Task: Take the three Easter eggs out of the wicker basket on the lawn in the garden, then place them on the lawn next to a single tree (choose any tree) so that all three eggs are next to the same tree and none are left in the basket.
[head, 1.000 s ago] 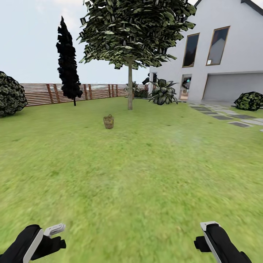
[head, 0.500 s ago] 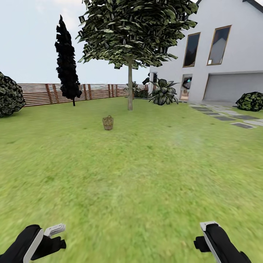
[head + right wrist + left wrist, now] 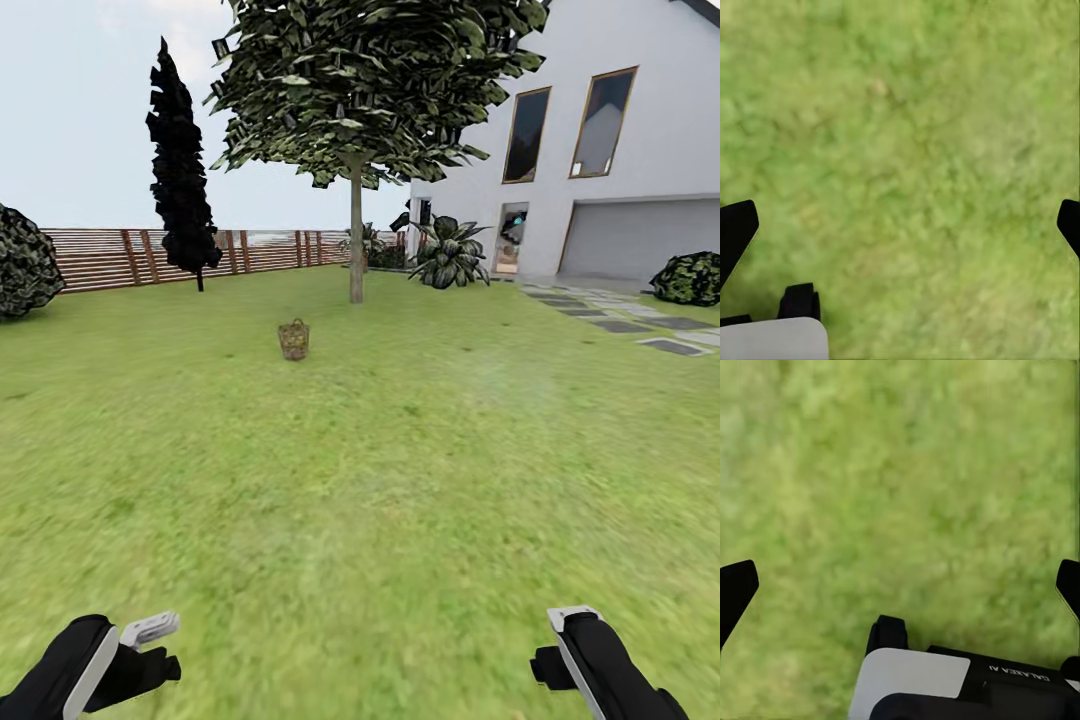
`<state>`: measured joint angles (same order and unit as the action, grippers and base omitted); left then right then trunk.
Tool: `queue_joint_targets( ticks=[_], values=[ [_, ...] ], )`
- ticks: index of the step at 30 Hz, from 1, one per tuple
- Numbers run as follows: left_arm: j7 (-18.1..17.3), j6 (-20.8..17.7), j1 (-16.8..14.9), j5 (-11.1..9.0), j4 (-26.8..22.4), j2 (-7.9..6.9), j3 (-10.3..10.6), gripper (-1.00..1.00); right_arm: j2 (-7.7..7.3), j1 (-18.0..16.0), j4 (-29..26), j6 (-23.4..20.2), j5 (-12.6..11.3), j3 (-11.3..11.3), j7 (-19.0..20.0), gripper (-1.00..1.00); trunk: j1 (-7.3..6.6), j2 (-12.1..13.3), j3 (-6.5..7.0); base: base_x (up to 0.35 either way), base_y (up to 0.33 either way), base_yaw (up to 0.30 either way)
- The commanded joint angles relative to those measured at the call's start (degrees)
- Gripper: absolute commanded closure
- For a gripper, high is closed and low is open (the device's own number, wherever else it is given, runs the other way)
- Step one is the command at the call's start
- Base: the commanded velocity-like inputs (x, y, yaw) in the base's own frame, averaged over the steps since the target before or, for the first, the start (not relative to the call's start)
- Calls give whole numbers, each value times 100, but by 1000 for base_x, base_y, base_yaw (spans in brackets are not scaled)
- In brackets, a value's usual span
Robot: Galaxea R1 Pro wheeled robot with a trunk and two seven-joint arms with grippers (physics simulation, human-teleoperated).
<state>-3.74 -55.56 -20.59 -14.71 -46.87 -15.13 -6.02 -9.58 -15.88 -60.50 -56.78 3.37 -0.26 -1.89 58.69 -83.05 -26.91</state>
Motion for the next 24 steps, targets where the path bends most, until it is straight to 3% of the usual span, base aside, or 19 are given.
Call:
queue_joint_targets(
  ticks=[1,24],
  values=[
    [-39,-25,-4,30,-3,1,-13,-100,0,-3,-6,-26,32,0,13,-100,3,-3,-7,337,0,0],
    [-39,-25,-4,28,-6,9,-3,-100,0,-3,-6,-27,26,-3,13,-100,3,-3,-7,337,0,0]
  ],
)
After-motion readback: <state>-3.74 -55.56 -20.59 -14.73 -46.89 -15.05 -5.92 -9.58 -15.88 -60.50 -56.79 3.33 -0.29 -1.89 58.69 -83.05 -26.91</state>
